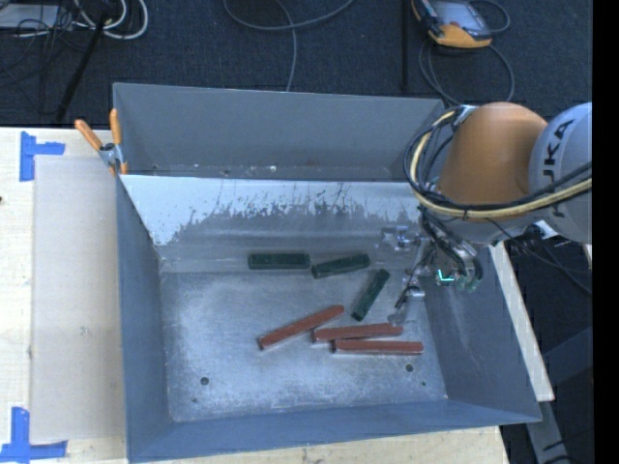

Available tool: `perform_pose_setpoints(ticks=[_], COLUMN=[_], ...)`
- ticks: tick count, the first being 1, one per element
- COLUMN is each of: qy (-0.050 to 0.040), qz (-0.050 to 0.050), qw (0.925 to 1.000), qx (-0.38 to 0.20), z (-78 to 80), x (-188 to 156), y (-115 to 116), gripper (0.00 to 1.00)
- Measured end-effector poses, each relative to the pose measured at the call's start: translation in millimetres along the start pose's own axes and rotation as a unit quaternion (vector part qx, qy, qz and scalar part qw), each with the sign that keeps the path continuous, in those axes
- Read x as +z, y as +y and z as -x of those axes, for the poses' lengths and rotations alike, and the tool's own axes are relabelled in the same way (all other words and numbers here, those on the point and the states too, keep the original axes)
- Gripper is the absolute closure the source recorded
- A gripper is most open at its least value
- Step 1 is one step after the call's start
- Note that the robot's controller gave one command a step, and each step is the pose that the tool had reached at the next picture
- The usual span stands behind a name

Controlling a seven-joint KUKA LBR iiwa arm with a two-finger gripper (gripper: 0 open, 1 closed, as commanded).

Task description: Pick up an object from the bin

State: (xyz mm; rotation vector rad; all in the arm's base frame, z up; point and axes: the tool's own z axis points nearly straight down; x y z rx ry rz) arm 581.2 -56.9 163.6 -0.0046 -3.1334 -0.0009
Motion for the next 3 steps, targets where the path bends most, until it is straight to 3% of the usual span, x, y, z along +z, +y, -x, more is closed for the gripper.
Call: perform_pose_setpoints(ticks=[1,2,3], qy=[0.0017,-0.0040,-0.0078], qz=[0.000,0.000,-0.001], qw=[1.0000,1.0000,0.9998], qx=[0.007,0.004,0.017], z=[-52.5,-48.4,-61.4], x=[88.9,84.2,-47.7], y=[-38.6,-37.0,-57.8], gripper=[0.00,1.00,1.00])
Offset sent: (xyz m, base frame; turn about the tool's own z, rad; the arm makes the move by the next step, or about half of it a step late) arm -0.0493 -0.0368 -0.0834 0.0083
